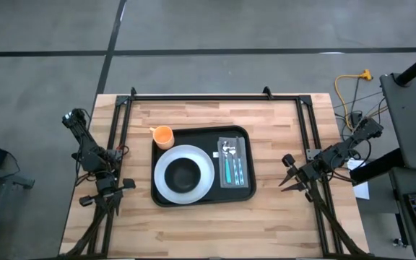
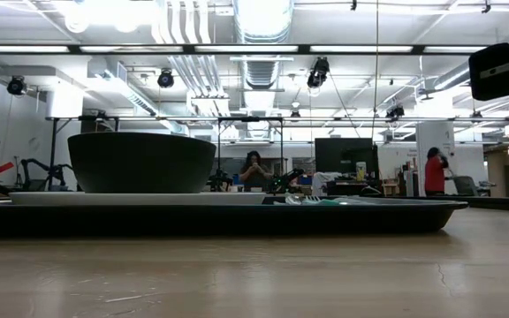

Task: Set up tray
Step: Return to Home Position

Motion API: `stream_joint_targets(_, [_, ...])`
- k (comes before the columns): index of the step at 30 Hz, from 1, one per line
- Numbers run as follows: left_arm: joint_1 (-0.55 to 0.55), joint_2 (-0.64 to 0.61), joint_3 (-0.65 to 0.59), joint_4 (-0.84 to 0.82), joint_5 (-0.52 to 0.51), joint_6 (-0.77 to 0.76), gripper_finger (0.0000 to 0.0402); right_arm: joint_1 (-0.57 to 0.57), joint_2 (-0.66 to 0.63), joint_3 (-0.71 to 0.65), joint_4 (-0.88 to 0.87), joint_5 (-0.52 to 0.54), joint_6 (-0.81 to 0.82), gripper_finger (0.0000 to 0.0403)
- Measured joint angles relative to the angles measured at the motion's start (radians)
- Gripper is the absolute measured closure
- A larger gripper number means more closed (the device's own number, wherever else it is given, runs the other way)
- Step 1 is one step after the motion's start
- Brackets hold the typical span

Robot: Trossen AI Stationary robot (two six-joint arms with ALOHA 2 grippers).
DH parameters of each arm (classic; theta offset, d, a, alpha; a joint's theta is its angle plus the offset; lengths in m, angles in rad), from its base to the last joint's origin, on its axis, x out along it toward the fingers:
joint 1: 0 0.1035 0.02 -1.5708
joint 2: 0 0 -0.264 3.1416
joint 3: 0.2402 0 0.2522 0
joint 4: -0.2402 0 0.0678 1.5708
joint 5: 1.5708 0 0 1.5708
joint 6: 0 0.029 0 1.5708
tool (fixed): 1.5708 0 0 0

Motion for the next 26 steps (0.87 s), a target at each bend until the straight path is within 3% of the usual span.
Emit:
stream_joint_targets(10, [0.0, 0.0, 0.0, 0.0, 0.0, 0.0, 0.0317, 0.0, 0.0, 0.0, 0.0, 0.0, 0.0, 0.0316])
stream_joint_targets(26, [0.0, 0.0, 0.0, 0.0, 0.0, 0.0, 0.0317, 0.0, 0.0, 0.0, 0.0, 0.0, 0.0, 0.0333])
